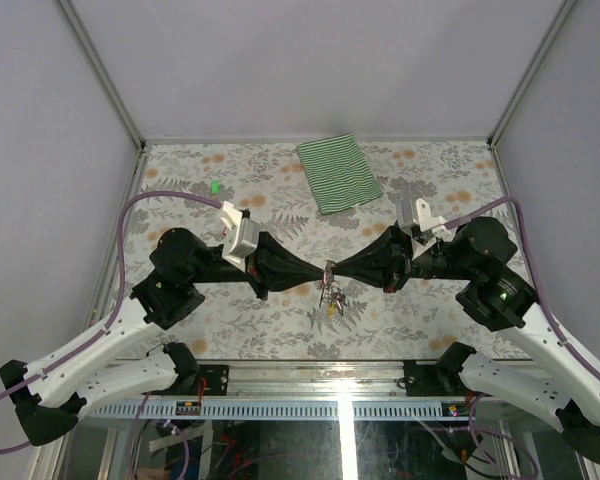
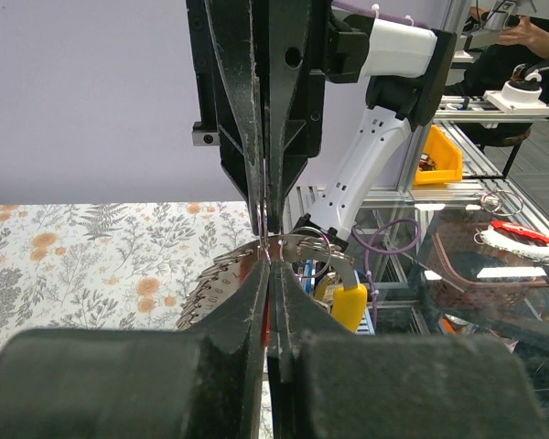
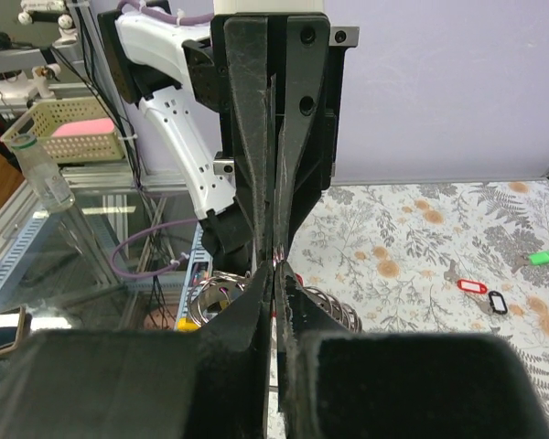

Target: Put the keys on the keyring

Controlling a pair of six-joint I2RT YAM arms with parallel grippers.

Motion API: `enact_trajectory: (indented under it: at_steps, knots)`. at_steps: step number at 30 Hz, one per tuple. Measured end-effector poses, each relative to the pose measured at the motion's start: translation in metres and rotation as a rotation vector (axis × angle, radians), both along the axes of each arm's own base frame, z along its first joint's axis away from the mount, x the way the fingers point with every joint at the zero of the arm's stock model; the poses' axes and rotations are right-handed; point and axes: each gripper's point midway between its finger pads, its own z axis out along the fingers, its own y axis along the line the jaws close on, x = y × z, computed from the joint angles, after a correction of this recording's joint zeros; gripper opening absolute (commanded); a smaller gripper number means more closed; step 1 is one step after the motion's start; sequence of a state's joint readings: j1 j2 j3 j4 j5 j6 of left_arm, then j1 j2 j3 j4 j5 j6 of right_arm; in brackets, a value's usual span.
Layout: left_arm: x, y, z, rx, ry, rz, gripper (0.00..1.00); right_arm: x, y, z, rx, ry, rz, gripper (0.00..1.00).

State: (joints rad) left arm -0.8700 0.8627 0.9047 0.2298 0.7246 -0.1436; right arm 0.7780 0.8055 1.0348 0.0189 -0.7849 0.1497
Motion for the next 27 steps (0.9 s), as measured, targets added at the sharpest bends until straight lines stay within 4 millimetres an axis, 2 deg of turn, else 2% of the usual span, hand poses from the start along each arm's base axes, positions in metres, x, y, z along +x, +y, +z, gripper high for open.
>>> enact_trajectory:
  at_steps: [12,19,23,27]
  knots:
    - [0.001,-0.001,0.000,-0.003,0.000,0.003,0.00,0.005,0.004,0.004,0.130,0.041,-0.012,0.00]
    - [0.000,0.000,0.004,-0.015,-0.003,0.001,0.06,0.003,0.003,0.007,0.216,0.031,-0.004,0.00]
    - [0.000,0.000,0.005,-0.019,0.003,-0.001,0.13,0.002,0.002,0.009,0.251,0.020,-0.002,0.00]
    - [0.000,0.001,0.008,-0.040,0.012,0.007,0.25,-0.001,-0.001,0.015,0.278,-0.008,0.001,0.00]
